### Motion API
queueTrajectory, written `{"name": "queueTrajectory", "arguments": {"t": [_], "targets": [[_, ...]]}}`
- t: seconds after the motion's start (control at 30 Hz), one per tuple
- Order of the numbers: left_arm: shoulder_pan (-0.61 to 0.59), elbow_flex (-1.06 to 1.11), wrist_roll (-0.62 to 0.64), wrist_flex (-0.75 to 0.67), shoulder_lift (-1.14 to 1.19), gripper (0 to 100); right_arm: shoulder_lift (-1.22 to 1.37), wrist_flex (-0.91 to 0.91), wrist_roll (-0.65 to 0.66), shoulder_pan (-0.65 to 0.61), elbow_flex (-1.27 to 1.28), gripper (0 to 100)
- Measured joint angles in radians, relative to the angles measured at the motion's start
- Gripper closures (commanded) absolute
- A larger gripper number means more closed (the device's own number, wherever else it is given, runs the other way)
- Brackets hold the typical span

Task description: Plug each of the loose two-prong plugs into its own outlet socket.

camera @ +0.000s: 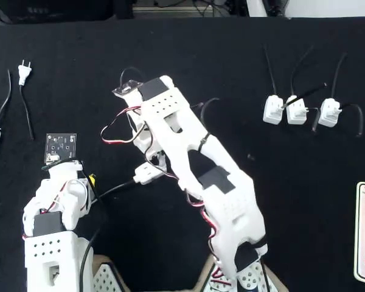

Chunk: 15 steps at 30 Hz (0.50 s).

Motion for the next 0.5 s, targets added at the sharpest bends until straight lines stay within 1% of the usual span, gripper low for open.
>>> {"name": "queueTrajectory", "arguments": {"t": [0.5], "targets": [[0.000, 0.000, 0.000, 0.000, 0.000, 82, 0.068, 0.000, 0.000, 0.002, -0.051, 98.8]]}}
